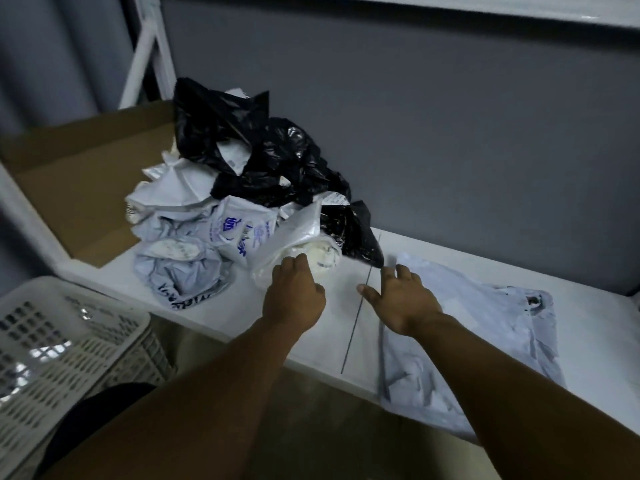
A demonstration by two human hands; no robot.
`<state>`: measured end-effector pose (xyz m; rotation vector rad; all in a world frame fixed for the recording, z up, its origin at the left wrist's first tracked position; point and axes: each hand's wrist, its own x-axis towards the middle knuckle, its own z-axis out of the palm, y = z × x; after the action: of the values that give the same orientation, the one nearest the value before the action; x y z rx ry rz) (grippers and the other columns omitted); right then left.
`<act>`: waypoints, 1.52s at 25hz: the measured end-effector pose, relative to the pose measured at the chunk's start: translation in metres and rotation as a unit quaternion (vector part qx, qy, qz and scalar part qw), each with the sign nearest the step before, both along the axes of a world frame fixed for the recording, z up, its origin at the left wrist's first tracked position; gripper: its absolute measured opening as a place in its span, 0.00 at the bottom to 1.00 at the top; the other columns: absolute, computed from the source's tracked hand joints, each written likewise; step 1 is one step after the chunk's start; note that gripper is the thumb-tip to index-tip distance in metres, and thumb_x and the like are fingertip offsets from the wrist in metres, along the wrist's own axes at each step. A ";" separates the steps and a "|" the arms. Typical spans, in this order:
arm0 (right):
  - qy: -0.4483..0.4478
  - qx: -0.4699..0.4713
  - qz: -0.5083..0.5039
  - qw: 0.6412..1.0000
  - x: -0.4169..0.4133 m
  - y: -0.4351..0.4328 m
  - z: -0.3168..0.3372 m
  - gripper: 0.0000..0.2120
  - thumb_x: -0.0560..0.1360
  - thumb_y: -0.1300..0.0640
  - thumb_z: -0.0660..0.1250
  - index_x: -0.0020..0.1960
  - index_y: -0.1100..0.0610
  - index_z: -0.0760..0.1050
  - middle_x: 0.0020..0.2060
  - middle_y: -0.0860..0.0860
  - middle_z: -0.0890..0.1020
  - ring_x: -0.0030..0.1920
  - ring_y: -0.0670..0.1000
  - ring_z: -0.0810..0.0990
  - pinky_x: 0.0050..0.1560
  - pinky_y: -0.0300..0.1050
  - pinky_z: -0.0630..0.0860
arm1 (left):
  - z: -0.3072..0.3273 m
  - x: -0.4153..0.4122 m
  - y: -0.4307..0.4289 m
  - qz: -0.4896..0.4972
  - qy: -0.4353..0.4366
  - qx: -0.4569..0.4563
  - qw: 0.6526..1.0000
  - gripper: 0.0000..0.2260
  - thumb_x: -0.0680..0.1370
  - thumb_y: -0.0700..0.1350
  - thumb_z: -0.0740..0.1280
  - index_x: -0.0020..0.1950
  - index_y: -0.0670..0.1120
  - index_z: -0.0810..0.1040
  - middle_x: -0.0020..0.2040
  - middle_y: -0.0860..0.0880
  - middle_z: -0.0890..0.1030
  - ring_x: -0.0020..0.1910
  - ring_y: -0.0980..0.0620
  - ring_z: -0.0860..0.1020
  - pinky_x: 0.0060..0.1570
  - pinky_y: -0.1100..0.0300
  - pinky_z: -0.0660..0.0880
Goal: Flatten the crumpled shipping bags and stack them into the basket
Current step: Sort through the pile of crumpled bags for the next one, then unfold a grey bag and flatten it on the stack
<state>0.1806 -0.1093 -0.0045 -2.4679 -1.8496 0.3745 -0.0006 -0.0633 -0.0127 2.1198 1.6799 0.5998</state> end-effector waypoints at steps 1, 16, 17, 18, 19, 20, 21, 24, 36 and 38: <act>0.006 0.005 0.011 1.000 -0.014 0.010 0.001 0.36 0.81 0.33 0.49 0.79 0.56 0.56 0.79 0.60 0.58 0.77 0.62 0.58 0.73 0.61 0.64 | 0.001 -0.014 0.005 0.013 0.000 -0.002 1.000 0.24 0.79 0.45 0.64 0.73 0.42 0.64 0.69 0.42 0.69 0.69 0.43 0.67 0.62 0.50 0.71; 0.212 0.023 0.116 0.970 -0.212 0.135 -0.047 0.17 0.83 0.50 0.62 0.63 0.61 0.72 0.60 0.60 0.79 0.59 0.59 0.78 0.55 0.47 0.74 | -0.051 -0.148 0.067 0.174 -0.059 -0.128 0.975 0.24 0.78 0.39 0.63 0.73 0.37 0.63 0.71 0.37 0.68 0.71 0.38 0.65 0.68 0.48 0.65; 0.253 0.029 0.095 0.962 -0.224 0.141 -0.050 0.13 0.82 0.52 0.64 0.59 0.61 0.75 0.58 0.60 0.80 0.58 0.59 0.79 0.53 0.46 0.74 | -0.059 -0.155 0.071 0.182 -0.084 -0.124 0.972 0.22 0.78 0.38 0.63 0.71 0.37 0.65 0.69 0.37 0.70 0.69 0.38 0.68 0.66 0.47 0.67; 0.311 0.027 0.056 0.948 -0.234 0.147 -0.054 0.10 0.80 0.53 0.66 0.53 0.60 0.75 0.55 0.61 0.81 0.56 0.60 0.81 0.52 0.48 0.77 | -0.066 -0.162 0.074 0.197 -0.109 -0.121 0.967 0.19 0.78 0.37 0.63 0.69 0.36 0.68 0.67 0.36 0.73 0.67 0.37 0.71 0.63 0.48 0.69; 0.375 0.018 0.004 0.927 -0.242 0.152 -0.060 0.08 0.79 0.54 0.68 0.48 0.58 0.74 0.53 0.62 0.81 0.53 0.61 0.83 0.51 0.53 0.81 | -0.070 -0.166 0.076 0.218 -0.134 -0.120 0.959 0.17 0.78 0.36 0.63 0.67 0.36 0.69 0.64 0.36 0.75 0.64 0.36 0.73 0.59 0.50 0.70; 0.421 0.004 -0.048 0.906 -0.249 0.159 -0.069 0.09 0.78 0.53 0.69 0.45 0.57 0.73 0.51 0.63 0.81 0.50 0.62 0.84 0.47 0.58 0.84 | -0.072 -0.169 0.077 0.239 -0.156 -0.119 0.951 0.16 0.79 0.36 0.62 0.67 0.35 0.70 0.63 0.36 0.76 0.63 0.36 0.74 0.55 0.52 0.69; 0.437 -0.003 -0.079 0.896 -0.253 0.164 -0.077 0.09 0.78 0.53 0.69 0.45 0.58 0.73 0.51 0.63 0.81 0.48 0.63 0.84 0.42 0.60 0.84 | -0.073 -0.171 0.078 0.254 -0.175 -0.123 0.943 0.15 0.80 0.36 0.61 0.67 0.35 0.70 0.62 0.35 0.76 0.62 0.36 0.75 0.50 0.56 0.66; 0.404 0.020 -0.094 0.910 -0.259 0.179 -0.099 0.08 0.77 0.54 0.67 0.49 0.59 0.77 0.51 0.62 0.82 0.48 0.62 0.84 0.44 0.59 0.84 | -0.068 -0.173 0.079 0.265 -0.202 -0.141 0.932 0.10 0.81 0.36 0.59 0.61 0.41 0.71 0.62 0.36 0.76 0.61 0.38 0.74 0.46 0.61 0.60; 0.459 0.139 -0.052 0.876 -0.213 0.139 0.010 0.12 0.67 0.65 0.56 0.43 0.65 0.77 0.40 0.64 0.82 0.41 0.66 0.83 0.40 0.67 0.82 | -0.020 -0.179 0.067 0.321 -0.307 0.078 0.893 0.07 0.80 0.40 0.61 0.53 0.40 0.78 0.53 0.39 0.81 0.55 0.38 0.78 0.53 0.52 0.71; 0.476 0.157 -0.070 0.862 -0.194 0.119 0.043 0.11 0.72 0.68 0.55 0.46 0.65 0.76 0.43 0.64 0.82 0.43 0.66 0.83 0.40 0.67 0.82 | 0.003 -0.168 0.055 0.330 -0.331 0.118 0.876 0.05 0.80 0.39 0.61 0.50 0.42 0.76 0.52 0.39 0.80 0.54 0.39 0.77 0.51 0.52 0.70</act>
<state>-0.0131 0.0101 0.0387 -1.6603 -1.1683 0.9659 -0.1689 -0.0084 -0.0092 1.1557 1.9134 1.5835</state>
